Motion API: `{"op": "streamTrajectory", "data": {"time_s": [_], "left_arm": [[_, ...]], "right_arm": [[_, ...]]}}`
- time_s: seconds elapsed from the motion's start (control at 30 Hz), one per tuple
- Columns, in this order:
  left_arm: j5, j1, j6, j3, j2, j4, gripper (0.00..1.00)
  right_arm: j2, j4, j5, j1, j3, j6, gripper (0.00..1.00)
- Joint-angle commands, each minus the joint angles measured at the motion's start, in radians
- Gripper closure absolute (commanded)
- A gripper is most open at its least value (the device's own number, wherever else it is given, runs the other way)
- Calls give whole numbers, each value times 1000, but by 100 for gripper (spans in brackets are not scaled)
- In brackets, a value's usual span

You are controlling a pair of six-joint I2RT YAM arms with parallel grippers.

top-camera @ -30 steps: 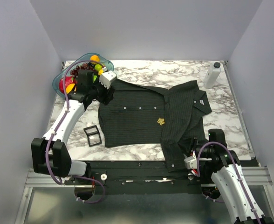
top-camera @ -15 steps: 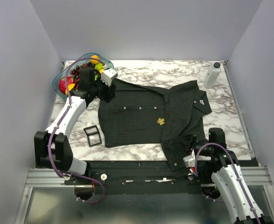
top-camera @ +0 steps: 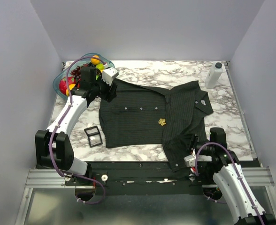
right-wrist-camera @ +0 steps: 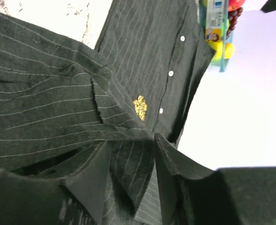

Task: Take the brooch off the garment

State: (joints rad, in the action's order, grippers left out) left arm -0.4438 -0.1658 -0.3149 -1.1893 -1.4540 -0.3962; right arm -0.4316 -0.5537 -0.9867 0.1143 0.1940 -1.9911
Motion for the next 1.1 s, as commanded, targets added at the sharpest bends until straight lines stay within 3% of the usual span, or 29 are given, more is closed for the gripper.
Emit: {"op": "streamTrajectory", "data": {"time_s": [0.0,0.13,0.27,0.37,0.4,0.47,0.5,0.57,0.67,0.7,0.73,0.8,0.87,0.9,0.93,1.0,1.07], "left_arm": [[-33,-1,16,-30,-17,11,34],[-38,-1,23,-39,-28,11,34],[-41,-1,22,-46,-34,5,34],[-39,-1,17,-49,-34,-1,34],[-38,-1,17,-47,-34,-1,34],[-41,-1,19,-47,-32,-1,34],[-44,-1,22,-47,-32,-1,34],[-47,-1,30,-53,-32,-6,34],[-61,-1,37,-72,-28,-32,34],[-67,-1,40,-75,-23,-36,34],[-75,-1,43,-73,-20,-41,34],[-85,-3,42,-70,-11,-52,34],[-88,-5,39,-61,-9,-64,34],[-88,-5,39,-61,-12,-70,34],[-87,-5,40,-56,-14,-75,34],[-95,-6,42,-50,-23,-90,34],[-99,-11,40,-52,-32,-108,34]], "right_arm": [[-10,-49,-53,1,24,-337,45],[-88,-187,-20,-1,39,-507,40],[-160,-218,54,1,48,-603,39],[-208,-215,66,1,80,-606,55],[-217,-213,57,-1,94,-586,72],[-245,-204,19,-1,143,-565,87],[-251,-203,5,-1,166,-540,100],[-262,-178,-59,1,243,-482,100],[-288,19,-148,2,336,-237,99],[-324,114,-145,8,350,-28,100],[-352,347,-124,27,367,95,99],[-450,541,23,53,457,357,100],[-649,627,157,59,569,432,99],[-715,653,204,62,698,542,99],[-860,740,251,70,753,611,99],[-1003,835,408,77,879,803,100],[-1198,912,546,85,1091,905,100]]}}
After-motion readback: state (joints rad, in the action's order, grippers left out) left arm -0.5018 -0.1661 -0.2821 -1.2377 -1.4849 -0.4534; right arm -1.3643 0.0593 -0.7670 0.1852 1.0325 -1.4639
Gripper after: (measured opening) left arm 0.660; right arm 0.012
